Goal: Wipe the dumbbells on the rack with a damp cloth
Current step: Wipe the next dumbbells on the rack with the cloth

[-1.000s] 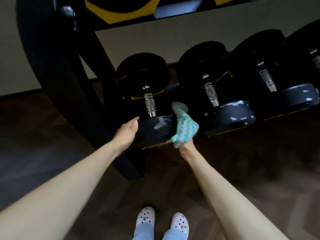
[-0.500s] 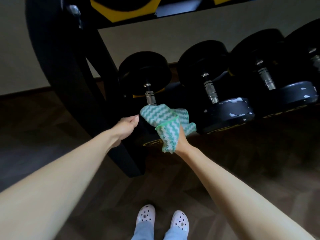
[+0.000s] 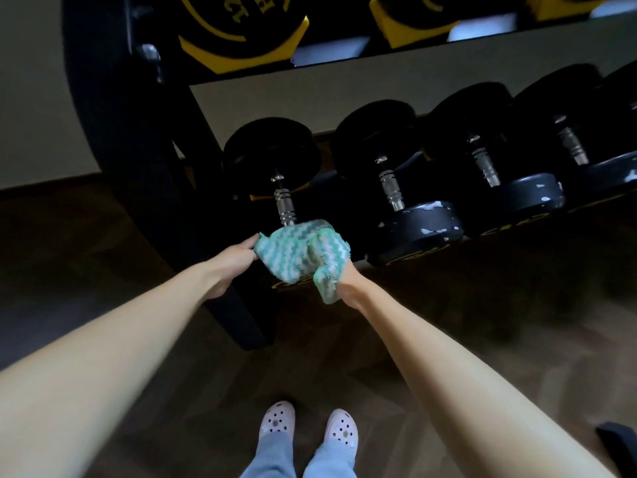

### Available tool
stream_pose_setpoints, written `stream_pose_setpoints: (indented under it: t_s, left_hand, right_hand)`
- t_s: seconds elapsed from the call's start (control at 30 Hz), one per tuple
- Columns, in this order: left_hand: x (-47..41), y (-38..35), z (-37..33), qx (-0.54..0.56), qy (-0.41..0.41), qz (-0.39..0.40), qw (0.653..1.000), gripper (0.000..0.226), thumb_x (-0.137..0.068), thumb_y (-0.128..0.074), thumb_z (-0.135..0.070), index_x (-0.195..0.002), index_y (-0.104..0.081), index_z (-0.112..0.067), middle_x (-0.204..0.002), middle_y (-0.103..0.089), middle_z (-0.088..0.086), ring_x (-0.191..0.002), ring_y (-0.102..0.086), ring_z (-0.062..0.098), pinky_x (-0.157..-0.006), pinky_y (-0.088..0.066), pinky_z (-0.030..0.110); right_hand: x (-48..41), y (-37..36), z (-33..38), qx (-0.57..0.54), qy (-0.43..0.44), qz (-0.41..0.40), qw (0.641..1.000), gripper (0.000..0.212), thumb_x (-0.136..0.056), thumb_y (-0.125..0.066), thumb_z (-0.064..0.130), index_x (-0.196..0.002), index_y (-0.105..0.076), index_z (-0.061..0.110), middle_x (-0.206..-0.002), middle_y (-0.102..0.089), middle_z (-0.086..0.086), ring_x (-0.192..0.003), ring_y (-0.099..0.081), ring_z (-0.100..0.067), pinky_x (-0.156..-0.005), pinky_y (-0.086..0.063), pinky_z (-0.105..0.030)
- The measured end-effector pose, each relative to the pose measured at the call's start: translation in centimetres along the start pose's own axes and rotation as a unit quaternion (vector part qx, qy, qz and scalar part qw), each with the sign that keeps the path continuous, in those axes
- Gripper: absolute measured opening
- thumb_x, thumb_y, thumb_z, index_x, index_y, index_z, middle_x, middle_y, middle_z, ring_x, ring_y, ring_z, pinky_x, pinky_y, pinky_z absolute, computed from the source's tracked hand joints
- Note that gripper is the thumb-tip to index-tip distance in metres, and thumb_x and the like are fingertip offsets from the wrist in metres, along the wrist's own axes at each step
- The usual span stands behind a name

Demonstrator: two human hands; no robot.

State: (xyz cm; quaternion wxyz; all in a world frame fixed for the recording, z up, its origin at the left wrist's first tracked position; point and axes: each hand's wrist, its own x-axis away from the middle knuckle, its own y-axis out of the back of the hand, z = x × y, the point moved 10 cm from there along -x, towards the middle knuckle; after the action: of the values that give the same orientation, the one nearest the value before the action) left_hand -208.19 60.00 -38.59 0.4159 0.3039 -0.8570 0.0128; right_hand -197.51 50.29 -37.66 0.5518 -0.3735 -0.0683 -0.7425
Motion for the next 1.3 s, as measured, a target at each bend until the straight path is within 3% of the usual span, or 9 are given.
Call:
stream_pose_setpoints:
  t_s: [0.2, 0.4, 0.57, 0.8, 0.87, 0.97, 1.03, 1.2, 1.3]
  left_hand:
    - [2.9, 0.5, -2.6, 0.084, -0.034, 0.000, 0.996, 0.043, -0.100, -0.036, -0.024, -0.143, -0.037, -0.015, -0.150, -0.035, 0.003, -0.141, -0.025, 0.016, -0.116, -0.014, 0.030]
    - [6.0, -2.8, -5.7, 0.195, 0.004, 0.169, 0.966, 0.082, -0.085, -0.021, -0.073, -0.113, -0.066, -0.011, -0.123, -0.058, 0.016, -0.116, -0.052, 0.027, -0.106, -0.036, 0.039]
    - [7.0, -2.6, -6.2, 0.125, -0.014, 0.177, 0.976, 0.066, -0.076, -0.060, -0.057, -0.121, -0.059, -0.008, -0.121, -0.061, 0.018, -0.107, -0.062, 0.030, -0.093, -0.049, 0.035]
    - [6.6, -0.4, -9.0, 0.110, -0.103, 0.075, 0.986, 0.030, -0.090, -0.050, 0.003, -0.107, -0.063, -0.018, -0.082, -0.072, -0.004, -0.072, -0.070, 0.009, -0.064, -0.057, 0.021]
    - [6.5, -0.1, -9.3, 0.117, -0.104, 0.045, 0.987, 0.044, -0.086, -0.041, 0.015, -0.097, -0.068, -0.019, -0.087, -0.071, 0.001, -0.068, -0.069, 0.012, -0.059, -0.057, 0.023]
    - [6.5, -0.2, -9.9, 0.047, -0.151, 0.023, 0.987, 0.056, -0.070, -0.029, 0.025, -0.047, -0.062, -0.014, -0.088, -0.069, -0.001, -0.074, -0.067, 0.013, -0.059, -0.054, 0.019]
    - [6.7, -1.2, -9.7, -0.075, -0.178, 0.024, 0.981, 0.051, -0.062, -0.028, 0.025, -0.036, -0.051, -0.012, -0.089, -0.062, -0.001, -0.079, -0.059, 0.014, -0.056, -0.047, 0.013]
    - [6.8, -3.7, -6.6, -0.276, -0.185, 0.058, 0.942, 0.039, -0.065, -0.047, 0.014, -0.047, -0.061, -0.018, -0.083, -0.055, -0.007, -0.080, -0.053, 0.005, -0.072, -0.041, 0.019]
    - [6.7, -7.4, -4.1, -0.385, -0.145, 0.162, 0.897, 0.028, -0.069, -0.046, 0.005, -0.059, -0.064, -0.015, -0.084, -0.062, 0.006, -0.072, -0.055, 0.018, -0.069, -0.047, 0.028]
  right_hand:
    - [4.9, -2.8, 5.5, -0.266, 0.125, 0.046, 0.955, 0.029, -0.092, -0.039, 0.008, -0.065, -0.051, 0.008, -0.066, -0.052, -0.008, -0.047, -0.057, -0.015, -0.050, -0.046, -0.025]
    - [7.2, 0.7, 2.2, -0.342, -0.039, -0.039, 0.938, 0.044, -0.094, -0.033, 0.036, -0.104, -0.064, 0.006, -0.103, -0.068, -0.020, -0.100, -0.061, -0.034, -0.086, -0.049, -0.051]
    - [8.0, 0.8, 3.0, -0.389, -0.008, -0.054, 0.920, 0.046, -0.092, -0.032, 0.043, -0.105, -0.061, 0.009, -0.102, -0.067, -0.019, -0.102, -0.058, -0.034, -0.073, -0.051, -0.057]
    - [9.5, 4.8, 2.8, -0.199, -0.057, -0.127, 0.970, 0.034, -0.102, -0.031, 0.016, -0.074, -0.050, 0.009, -0.055, -0.063, -0.008, -0.051, -0.062, -0.019, -0.050, -0.049, -0.027]
    - [9.4, 2.9, 4.4, -0.030, -0.051, -0.008, 0.998, 0.028, -0.099, -0.034, 0.001, -0.088, -0.055, 0.014, -0.072, -0.068, -0.001, -0.057, -0.065, -0.004, -0.054, -0.050, -0.018]
    - [7.9, 0.9, 3.8, 0.329, -0.021, 0.108, 0.938, 0.059, -0.088, -0.045, -0.015, -0.122, -0.057, 0.032, -0.111, -0.062, 0.003, -0.102, -0.063, -0.015, -0.077, -0.048, -0.021]
    - [6.6, 2.9, 5.3, 0.494, 0.076, -0.028, 0.866, 0.061, -0.081, -0.040, -0.019, -0.117, -0.066, 0.023, -0.108, -0.051, 0.000, -0.104, -0.053, -0.018, -0.079, -0.041, -0.020]
    - [7.6, 6.8, 1.7, 0.432, 0.049, -0.099, 0.895, 0.039, -0.073, -0.054, -0.016, -0.062, -0.066, 0.020, -0.075, -0.050, 0.009, -0.070, -0.051, 0.000, -0.060, -0.038, -0.013]
    - [8.4, 10.8, 0.3, 0.388, 0.056, -0.276, 0.878, 0.036, -0.070, -0.050, -0.015, -0.065, -0.041, 0.019, -0.084, -0.046, -0.003, -0.078, -0.044, -0.016, -0.057, -0.031, -0.013]
